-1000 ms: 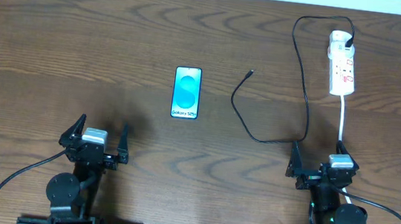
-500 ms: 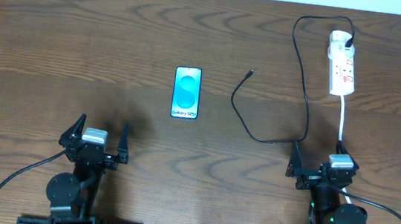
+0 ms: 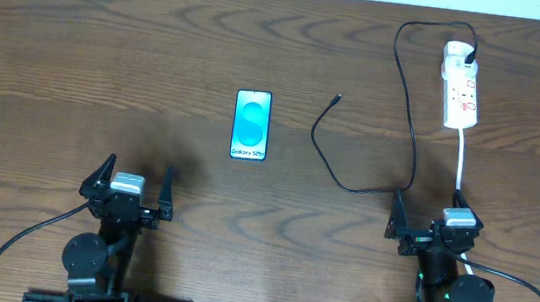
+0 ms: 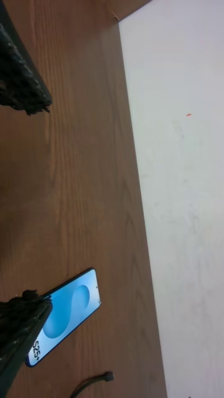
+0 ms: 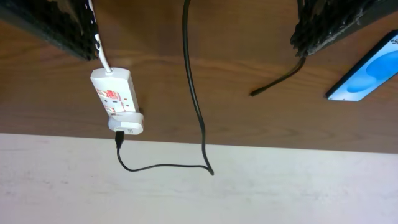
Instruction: Plug charger to phone and switch on socket
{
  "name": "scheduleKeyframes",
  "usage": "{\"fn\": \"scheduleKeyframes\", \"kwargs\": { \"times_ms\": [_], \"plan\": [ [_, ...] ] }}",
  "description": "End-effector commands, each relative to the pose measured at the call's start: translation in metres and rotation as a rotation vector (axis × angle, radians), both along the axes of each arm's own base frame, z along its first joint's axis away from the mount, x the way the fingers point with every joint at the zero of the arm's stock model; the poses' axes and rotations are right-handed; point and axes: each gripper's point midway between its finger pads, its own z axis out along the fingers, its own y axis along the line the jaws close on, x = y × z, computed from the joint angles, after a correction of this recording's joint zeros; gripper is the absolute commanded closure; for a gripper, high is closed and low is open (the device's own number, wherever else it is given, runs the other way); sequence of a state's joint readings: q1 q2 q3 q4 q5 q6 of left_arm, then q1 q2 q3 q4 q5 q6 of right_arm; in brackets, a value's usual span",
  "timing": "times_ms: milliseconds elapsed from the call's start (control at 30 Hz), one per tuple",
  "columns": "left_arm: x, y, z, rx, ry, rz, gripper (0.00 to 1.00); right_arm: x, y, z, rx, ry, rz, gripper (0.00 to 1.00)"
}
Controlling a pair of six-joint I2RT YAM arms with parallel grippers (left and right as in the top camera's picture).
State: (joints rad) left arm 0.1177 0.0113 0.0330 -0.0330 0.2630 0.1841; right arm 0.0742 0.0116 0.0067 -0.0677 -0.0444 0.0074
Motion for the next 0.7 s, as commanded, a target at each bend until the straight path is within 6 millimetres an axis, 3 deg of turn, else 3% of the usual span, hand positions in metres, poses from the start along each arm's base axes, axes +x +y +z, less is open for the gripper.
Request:
{"fn": "scheduleKeyframes", "kwargs": {
  "times_ms": [0,667],
  "plan": [
    [0.0006,0.0006,-0.0173,0.001,0.042,0.002,0.05,0.0000,-0.0020,-0.0006,0.006,0.001,-0.012,0.01],
    [0.0006,0.0005,-0.0168,0.001,0.040,0.002,0.05,0.0000,-0.0020,-0.0006,0.006,0.001,-0.012,0.01]
  ]
}}
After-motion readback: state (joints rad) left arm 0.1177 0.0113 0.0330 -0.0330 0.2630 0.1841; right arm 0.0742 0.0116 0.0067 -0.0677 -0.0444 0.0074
